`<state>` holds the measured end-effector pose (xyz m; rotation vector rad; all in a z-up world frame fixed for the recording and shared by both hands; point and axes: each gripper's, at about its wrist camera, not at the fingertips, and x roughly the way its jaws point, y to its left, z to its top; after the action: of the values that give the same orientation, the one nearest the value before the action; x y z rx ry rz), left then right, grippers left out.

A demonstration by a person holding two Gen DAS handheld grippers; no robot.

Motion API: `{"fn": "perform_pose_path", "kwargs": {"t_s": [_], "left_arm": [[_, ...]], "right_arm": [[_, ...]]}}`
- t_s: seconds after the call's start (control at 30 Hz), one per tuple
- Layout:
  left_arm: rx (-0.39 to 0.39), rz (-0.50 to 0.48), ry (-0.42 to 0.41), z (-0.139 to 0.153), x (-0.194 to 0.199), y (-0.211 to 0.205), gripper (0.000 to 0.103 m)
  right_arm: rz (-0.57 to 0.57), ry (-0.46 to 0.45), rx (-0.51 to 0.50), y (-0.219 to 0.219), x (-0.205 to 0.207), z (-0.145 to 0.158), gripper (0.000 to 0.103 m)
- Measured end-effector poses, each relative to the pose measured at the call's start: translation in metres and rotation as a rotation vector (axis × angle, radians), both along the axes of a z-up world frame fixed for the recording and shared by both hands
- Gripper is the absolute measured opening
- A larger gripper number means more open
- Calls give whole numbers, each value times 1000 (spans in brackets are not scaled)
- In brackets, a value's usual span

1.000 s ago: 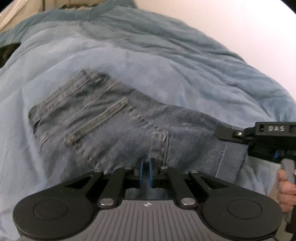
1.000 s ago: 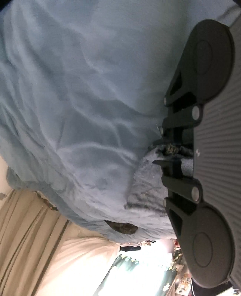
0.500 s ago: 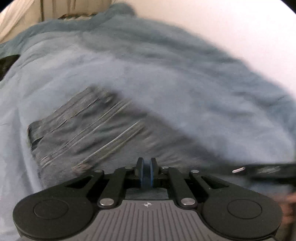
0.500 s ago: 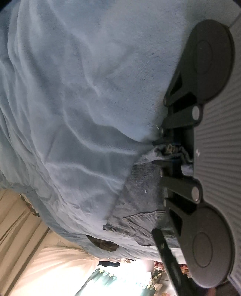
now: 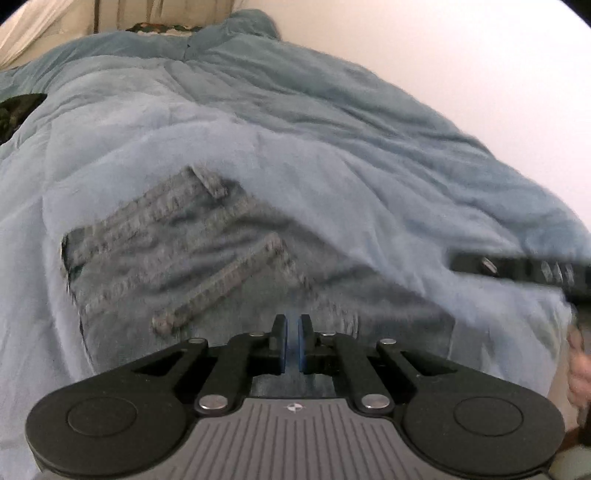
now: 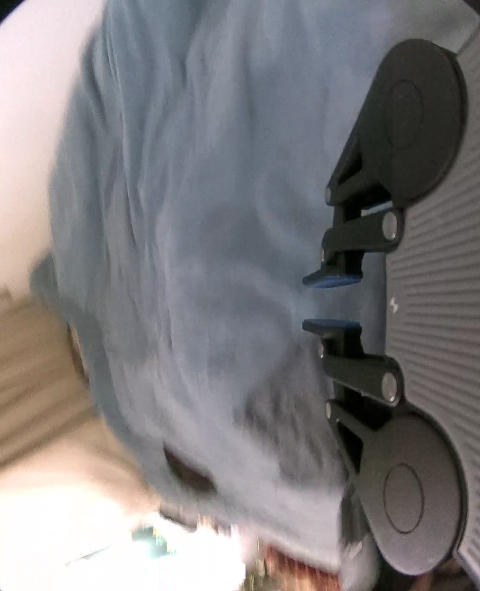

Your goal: Fold clothes

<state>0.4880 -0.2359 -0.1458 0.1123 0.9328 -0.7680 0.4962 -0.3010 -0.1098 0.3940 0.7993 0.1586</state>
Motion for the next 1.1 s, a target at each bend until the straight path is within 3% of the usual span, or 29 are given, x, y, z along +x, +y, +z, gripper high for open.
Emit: {"fn": "perform_pose_path", "kwargs": {"t_s": [0.13,0.2,0.33,0.37,0.57,0.73,0.93,1.1], "left_arm": [[7,37,74,-13,-8,11,5],[-8,58,93,-18,-10,15,7],[27,44,125,-31,-23,20,8],[34,42,133,-33,-30,21,8],[26,78,216,-35,-58,38,7],[-35,94,200,-17,-78,47,7],[35,36,246,-49,-102,43,7],[42,11,226,-41,-110,45,6]], "right_arm": [[86,90,91,31,23,-26,21],[128,96,0,46,25,-36,20],[279,48,-299,66,15,-46,13],[296,41,-325,66,12,-45,13],[329,38,-325,60,2,-23,14],[357,36,-326,54,-6,-5,21],[433,38,-370,57,-19,-4,19],[498,40,-408,59,-29,-3,18]]}}
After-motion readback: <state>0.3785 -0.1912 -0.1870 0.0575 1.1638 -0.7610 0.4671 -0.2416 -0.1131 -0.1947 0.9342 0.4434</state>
